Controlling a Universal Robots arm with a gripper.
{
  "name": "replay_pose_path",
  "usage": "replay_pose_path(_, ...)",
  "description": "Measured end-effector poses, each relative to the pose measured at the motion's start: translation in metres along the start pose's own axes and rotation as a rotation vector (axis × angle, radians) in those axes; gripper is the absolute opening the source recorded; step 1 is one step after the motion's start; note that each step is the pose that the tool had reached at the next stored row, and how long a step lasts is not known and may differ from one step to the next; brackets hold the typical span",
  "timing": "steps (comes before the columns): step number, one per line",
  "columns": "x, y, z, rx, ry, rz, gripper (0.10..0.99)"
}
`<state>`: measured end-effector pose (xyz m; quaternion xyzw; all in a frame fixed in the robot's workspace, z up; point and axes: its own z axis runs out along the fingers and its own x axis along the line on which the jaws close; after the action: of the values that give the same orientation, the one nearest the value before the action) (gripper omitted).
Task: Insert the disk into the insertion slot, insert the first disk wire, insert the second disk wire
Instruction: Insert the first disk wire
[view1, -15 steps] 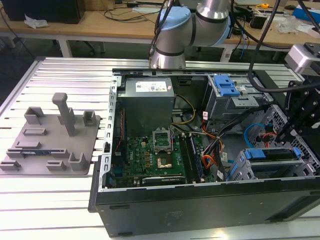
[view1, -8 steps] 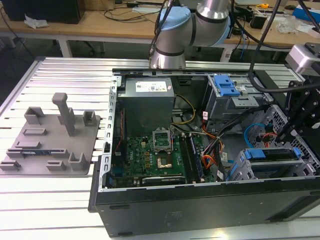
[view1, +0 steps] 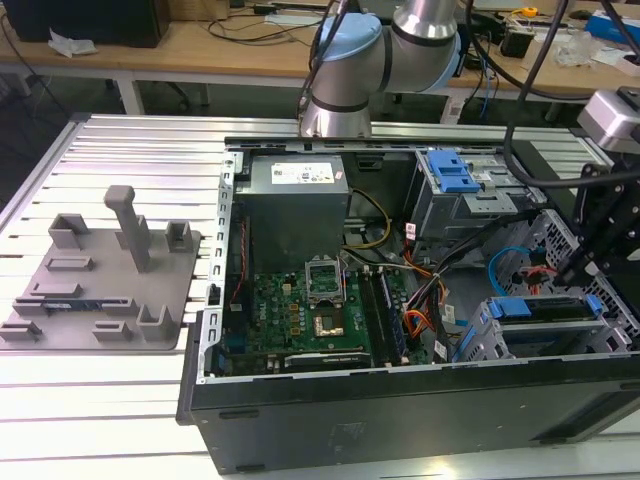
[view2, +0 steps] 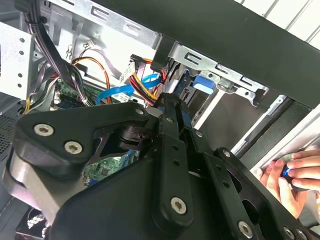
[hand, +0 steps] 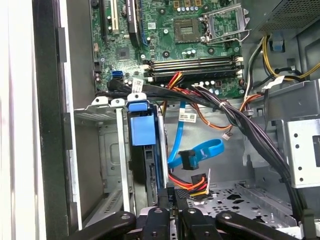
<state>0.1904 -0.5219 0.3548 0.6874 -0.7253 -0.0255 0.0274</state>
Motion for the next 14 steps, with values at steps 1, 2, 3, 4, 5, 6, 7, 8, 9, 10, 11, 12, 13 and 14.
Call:
replay_pose_path(1, 0.0007, -0.0002, 0.0, 0.0, 0.0, 0.0, 0.165)
replay_pose_path(2, 0.0013, -0.0005, 0.0, 0.0, 0.0, 0.0, 0.165)
replay_pose_path(3, 0.0018, -0.0006, 0.0001, 0.0, -0.0001, 0.0, 0.165)
replay_pose_path(4, 0.0024, -0.0007, 0.0001, 0.0, 0.0, 0.0, 0.165)
replay_pose_path(5, 0.0031, -0.0008, 0.0002, 0.0, 0.0, 0.0, 0.165)
replay_pose_path(6, 0.0037, -0.0009, 0.0004, 0.0, -0.0002, 0.0, 0.165)
replay_pose_path(7, 0.0042, -0.0009, 0.0006, 0.0, -0.0001, 0.0, 0.165)
replay_pose_path(8, 0.0047, -0.0009, 0.0009, 0.0, -0.0001, 0.0, 0.165)
replay_pose_path(9, 0.0049, -0.0009, 0.0011, 0.0, -0.0002, 0.0, 0.165)
replay_pose_path(10, 0.0053, -0.001, 0.0016, 0.0, -0.0001, 0.0, 0.165)
replay_pose_path(11, 0.006, -0.001, 0.0022, 0.001, 0.0001, 0.0, 0.165)
replay_pose_path(12, 0.0065, -0.0011, 0.0026, 0.001, 0.0001, 0.0, 0.165)
replay_pose_path(13, 0.0068, -0.0011, 0.003, 0.001, -0.0001, 0.0, 0.165)
replay_pose_path(14, 0.007, -0.0012, 0.0033, 0.001, 0.0, 0.0, 0.165)
